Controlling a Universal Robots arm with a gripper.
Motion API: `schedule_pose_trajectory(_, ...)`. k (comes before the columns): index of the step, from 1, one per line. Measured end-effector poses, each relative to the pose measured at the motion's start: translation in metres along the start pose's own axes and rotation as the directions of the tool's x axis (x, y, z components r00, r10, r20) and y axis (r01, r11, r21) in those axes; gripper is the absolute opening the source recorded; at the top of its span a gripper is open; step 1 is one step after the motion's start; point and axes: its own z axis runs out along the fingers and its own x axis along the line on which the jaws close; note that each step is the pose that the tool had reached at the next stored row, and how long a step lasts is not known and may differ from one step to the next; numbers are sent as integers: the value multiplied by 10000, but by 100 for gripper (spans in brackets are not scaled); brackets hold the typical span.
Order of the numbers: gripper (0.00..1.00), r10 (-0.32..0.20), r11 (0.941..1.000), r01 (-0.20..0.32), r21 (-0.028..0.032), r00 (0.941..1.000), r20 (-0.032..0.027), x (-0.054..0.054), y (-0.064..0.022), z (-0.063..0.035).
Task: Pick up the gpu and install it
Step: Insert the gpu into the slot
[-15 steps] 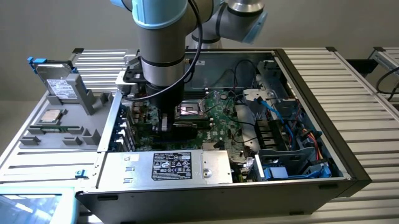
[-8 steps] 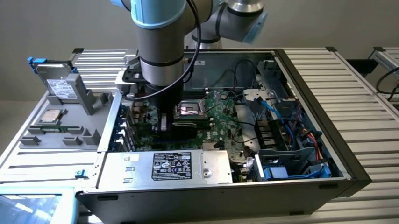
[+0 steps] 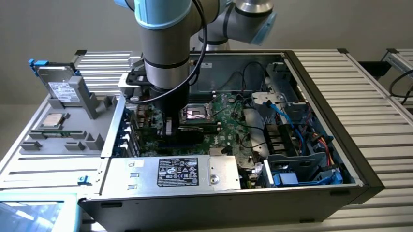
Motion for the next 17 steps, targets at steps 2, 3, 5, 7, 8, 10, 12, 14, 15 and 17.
schedule_pose_trajectory(2, 29, 5, 10000, -5, -3, 10000, 0, -1, -15, -1)
schedule_pose_trajectory(3, 29, 7, 10000, -7, 0, 10000, 1, -1, -19, 0)
schedule_pose_trajectory(5, 29, 11, 10000, -11, 3, 10000, 1, -1, -21, 0)
schedule_pose_trajectory(7, 29, 38, 10000, -38, 5, 10000, 1, -1, -20, 0)
schedule_pose_trajectory(8, 29, 76, 10000, -76, 5, 10000, 2, -1, -20, 0)
schedule_pose_trajectory(10, 29, 209, 9998, -209, 2, 9998, 6, -1, -19, 1)
schedule_pose_trajectory(12, 29, 381, 9993, -381, -3, 9993, 11, -1, -16, 3)
schedule_pose_trajectory(14, 29, 544, 9985, -544, -6, 9985, 16, 0, -14, 5)
schedule_pose_trajectory(15, 29, 558, 9984, -558, -7, 9984, 17, 0, -14, 5)
schedule_pose_trajectory(17, 29, 559, 9984, -559, -6, 9984, 18, 0, -13, 6)
